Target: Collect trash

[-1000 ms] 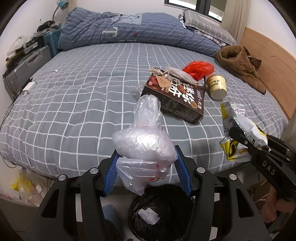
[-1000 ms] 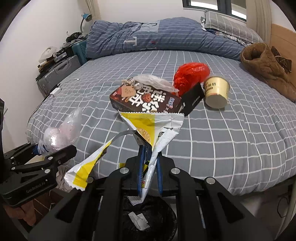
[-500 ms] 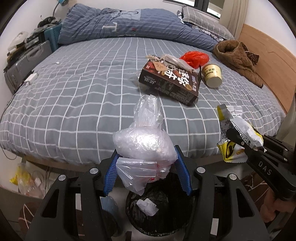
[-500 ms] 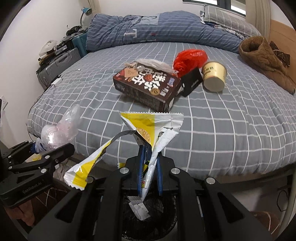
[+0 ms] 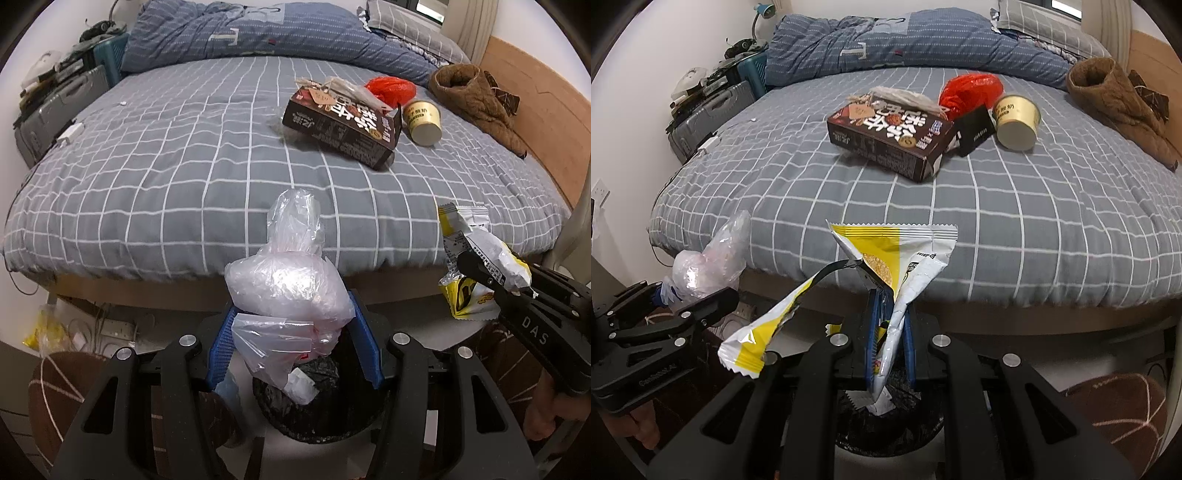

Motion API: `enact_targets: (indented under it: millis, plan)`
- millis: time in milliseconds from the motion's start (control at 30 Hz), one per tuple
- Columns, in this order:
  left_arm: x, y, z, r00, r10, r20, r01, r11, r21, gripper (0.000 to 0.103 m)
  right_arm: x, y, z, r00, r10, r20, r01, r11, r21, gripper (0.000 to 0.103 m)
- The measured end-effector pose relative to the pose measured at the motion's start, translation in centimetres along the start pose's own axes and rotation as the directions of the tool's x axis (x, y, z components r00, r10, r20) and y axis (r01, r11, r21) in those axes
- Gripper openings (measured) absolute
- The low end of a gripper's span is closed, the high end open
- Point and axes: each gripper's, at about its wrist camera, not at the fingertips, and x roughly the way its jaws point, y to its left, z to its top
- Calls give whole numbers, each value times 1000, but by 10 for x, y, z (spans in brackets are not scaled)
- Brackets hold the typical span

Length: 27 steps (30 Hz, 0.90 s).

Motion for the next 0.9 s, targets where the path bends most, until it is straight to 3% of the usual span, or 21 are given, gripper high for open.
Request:
enact_targets:
  millis: [600,900]
  plan:
    - [5,-5,-39,995,2,-100,-1,1000,12,55,7,7,-48,992,-9,-127,10,1000,9,12]
    - [41,3,-51,989,-10,-151,9,1000,-11,55,36,6,-62,979,-8,-203,12,1000,21,12]
